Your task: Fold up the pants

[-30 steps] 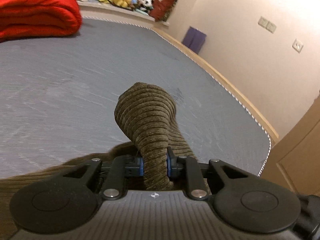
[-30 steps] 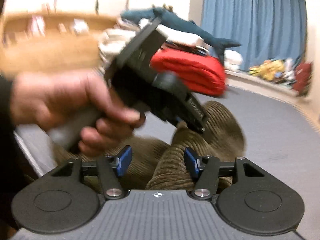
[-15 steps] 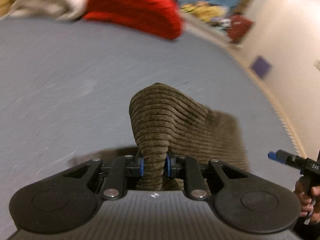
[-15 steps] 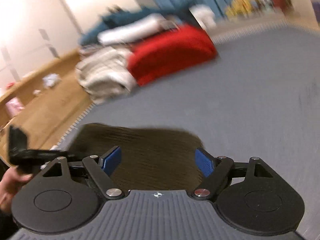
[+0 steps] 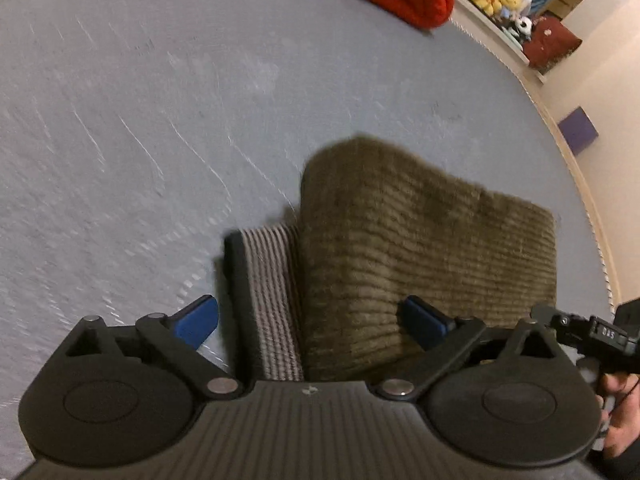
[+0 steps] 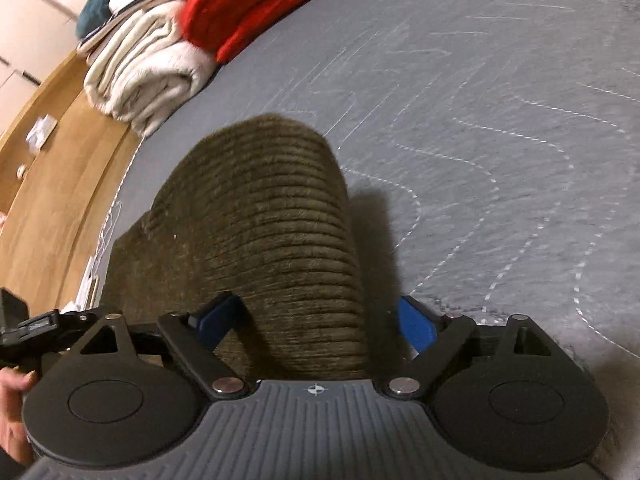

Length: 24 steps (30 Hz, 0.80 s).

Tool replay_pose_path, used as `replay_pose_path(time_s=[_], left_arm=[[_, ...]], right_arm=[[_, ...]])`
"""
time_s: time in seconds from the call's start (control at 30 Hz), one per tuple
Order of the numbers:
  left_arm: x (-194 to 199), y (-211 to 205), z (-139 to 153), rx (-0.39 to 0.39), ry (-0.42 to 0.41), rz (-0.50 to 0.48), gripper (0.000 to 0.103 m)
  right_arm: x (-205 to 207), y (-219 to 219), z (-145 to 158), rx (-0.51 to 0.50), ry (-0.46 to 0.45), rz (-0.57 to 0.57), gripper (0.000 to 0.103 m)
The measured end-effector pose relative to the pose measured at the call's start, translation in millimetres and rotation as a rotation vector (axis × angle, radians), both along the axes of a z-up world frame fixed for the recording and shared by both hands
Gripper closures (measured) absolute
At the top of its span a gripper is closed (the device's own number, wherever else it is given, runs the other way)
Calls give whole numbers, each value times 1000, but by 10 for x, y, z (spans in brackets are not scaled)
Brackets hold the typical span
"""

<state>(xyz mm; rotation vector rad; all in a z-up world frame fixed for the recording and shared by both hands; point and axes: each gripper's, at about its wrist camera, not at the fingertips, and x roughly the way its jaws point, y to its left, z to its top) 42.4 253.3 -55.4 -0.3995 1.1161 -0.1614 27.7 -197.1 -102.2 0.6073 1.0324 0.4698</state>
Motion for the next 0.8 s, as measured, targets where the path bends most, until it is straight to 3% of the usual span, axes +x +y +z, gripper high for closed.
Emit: replay_pose_path(time_s=[0.07, 0.13, 0.2, 0.3, 0.43, 0.5, 0.7, 0.8], left_arm=[[38, 8, -93, -58, 25, 3, 3], [55, 27, -137, -73, 24, -5, 4], [71, 16, -157, -80, 24, -19, 9], [103, -137, -156, -27, 16, -17, 17], [86, -394, -65, 44, -55, -52, 31], [118, -536, 13, 36, -86, -78, 42], [275, -1285, 149, 6, -205, -192, 57], [408, -1799, 227, -15, -283, -257, 59]], right_arm=[[37, 26, 20, 0, -16, 8, 16], [59, 57, 40, 10, -45, 24, 29], [38, 82, 69, 13, -83, 41, 57], [-12, 71, 171, 10, -143, 37, 80], [-76, -84, 327, 41, -186, 17, 85], [-125, -192, 441, 14, -233, 4, 86], [-144, -856, 735, -28, -340, -103, 86], [-122, -1269, 846, -74, -391, -161, 86]])
